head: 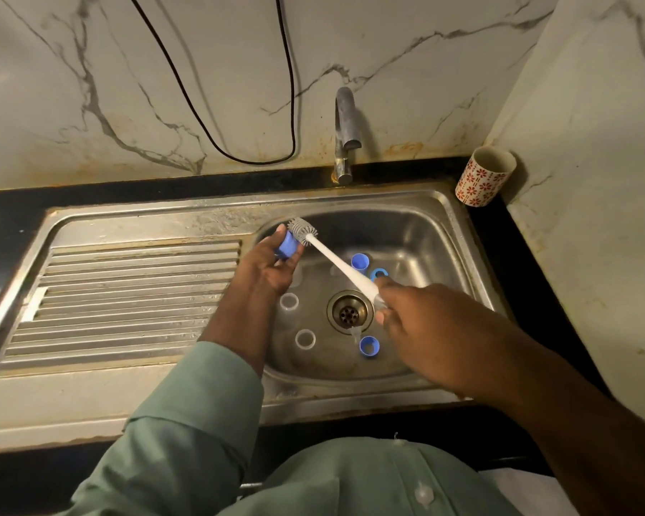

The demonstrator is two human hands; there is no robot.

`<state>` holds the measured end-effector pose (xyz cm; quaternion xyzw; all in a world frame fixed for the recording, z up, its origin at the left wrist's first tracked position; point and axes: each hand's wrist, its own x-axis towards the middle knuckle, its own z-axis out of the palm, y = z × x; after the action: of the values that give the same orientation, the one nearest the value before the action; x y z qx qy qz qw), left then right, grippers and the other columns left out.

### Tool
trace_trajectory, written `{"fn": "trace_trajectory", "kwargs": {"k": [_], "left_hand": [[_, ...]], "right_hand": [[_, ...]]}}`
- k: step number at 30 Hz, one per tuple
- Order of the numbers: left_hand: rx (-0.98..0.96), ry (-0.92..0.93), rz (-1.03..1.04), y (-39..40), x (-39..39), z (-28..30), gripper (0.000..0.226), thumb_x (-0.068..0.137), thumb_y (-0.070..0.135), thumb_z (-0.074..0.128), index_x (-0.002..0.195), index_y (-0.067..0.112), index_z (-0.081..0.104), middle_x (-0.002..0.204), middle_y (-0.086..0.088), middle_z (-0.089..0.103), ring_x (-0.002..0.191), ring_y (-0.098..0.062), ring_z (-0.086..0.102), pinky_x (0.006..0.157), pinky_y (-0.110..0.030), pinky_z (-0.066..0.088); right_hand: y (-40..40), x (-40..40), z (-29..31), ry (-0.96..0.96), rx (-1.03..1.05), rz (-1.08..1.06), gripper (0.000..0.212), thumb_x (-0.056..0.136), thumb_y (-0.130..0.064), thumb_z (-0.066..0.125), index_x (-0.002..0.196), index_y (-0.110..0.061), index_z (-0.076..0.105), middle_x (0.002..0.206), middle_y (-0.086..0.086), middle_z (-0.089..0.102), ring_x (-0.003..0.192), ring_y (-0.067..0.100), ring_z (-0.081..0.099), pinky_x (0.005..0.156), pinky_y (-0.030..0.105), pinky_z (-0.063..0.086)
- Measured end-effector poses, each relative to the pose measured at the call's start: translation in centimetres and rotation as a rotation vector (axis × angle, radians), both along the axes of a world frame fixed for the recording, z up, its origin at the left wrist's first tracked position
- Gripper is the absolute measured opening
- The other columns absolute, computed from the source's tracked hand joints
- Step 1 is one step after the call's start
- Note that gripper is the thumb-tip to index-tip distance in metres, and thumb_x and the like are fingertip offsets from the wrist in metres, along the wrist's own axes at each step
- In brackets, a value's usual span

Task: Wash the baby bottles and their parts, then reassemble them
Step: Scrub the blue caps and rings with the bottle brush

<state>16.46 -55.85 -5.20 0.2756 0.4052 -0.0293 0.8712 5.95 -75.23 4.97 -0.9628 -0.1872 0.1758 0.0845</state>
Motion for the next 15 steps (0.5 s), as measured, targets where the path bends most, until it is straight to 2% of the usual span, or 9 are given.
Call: {"fn": "trace_trajectory", "kwargs": {"k": [2, 4, 9, 11, 13, 15], "left_hand": [[0.03, -0.025, -0.021, 0.0, 0.0, -0.2, 0.037, 0.095, 0.005, 0.065, 0.131, -0.001, 0.059, 0.131, -0.022, 0.06, 0.115, -0.031, 0.065, 0.098, -0.038, 0.056], [0.047, -0.042, -0.066, -0.6, -0.1, -0.2, 0.036, 0.096, 0.004, 0.063, 0.131, -0.001, 0.059, 0.129, -0.022, 0.059, 0.117, -0.031, 0.064, 0.099, -0.037, 0.055], [0.016, 0.003, 0.043, -0.2, 0.5, -0.5, 0.036, 0.092, 0.007, 0.069, 0.126, -0.001, 0.062, 0.125, -0.021, 0.063, 0.109, -0.031, 0.069, 0.095, -0.038, 0.057], [0.042, -0.017, 0.013, -0.9, 0.2, -0.5, 0.028, 0.093, 0.007, 0.068, 0.12, 0.001, 0.065, 0.12, -0.021, 0.063, 0.109, -0.03, 0.068, 0.09, -0.037, 0.059], [0.058, -0.012, 0.016, -1.3, 0.1, -0.7, 0.016, 0.095, 0.007, 0.066, 0.11, 0.001, 0.065, 0.116, -0.019, 0.063, 0.104, -0.028, 0.068, 0.086, -0.036, 0.061], [0.068, 0.004, 0.038, -0.9, 0.5, -0.6, 0.012, 0.097, 0.013, 0.064, 0.106, 0.004, 0.064, 0.115, -0.016, 0.064, 0.089, -0.023, 0.067, 0.077, -0.035, 0.061]], "right_hand": [[-0.2, 0.2, 0.1, 0.025, 0.031, -0.02, 0.025, 0.102, -0.028, 0.036, 0.122, -0.016, 0.046, 0.069, -0.007, 0.043, 0.057, 0.012, 0.048, 0.05, 0.024, 0.034], [0.0, 0.6, 0.2, 0.071, 0.05, -0.085, 0.026, 0.102, -0.028, 0.037, 0.124, -0.018, 0.046, 0.074, -0.004, 0.049, 0.058, 0.011, 0.049, 0.049, 0.024, 0.033], [-0.1, -0.3, 0.0, 0.055, 0.059, -0.058, 0.019, 0.102, -0.03, 0.037, 0.116, -0.019, 0.045, 0.068, -0.004, 0.047, 0.056, 0.013, 0.047, 0.049, 0.025, 0.034], [0.5, 0.3, -0.3, 0.092, 0.08, -0.102, 0.024, 0.102, -0.026, 0.038, 0.124, -0.017, 0.043, 0.077, 0.002, 0.056, 0.065, 0.021, 0.056, 0.055, 0.028, 0.041], [0.9, 0.1, -0.6, 0.101, 0.053, -0.107, 0.033, 0.102, -0.027, 0.037, 0.134, -0.018, 0.037, 0.087, 0.005, 0.06, 0.078, 0.026, 0.06, 0.069, 0.032, 0.048], [0.9, -0.8, -0.7, 0.075, 0.048, -0.075, 0.032, 0.102, -0.029, 0.037, 0.133, -0.021, 0.037, 0.08, -0.001, 0.054, 0.076, 0.022, 0.057, 0.071, 0.035, 0.051]]}}
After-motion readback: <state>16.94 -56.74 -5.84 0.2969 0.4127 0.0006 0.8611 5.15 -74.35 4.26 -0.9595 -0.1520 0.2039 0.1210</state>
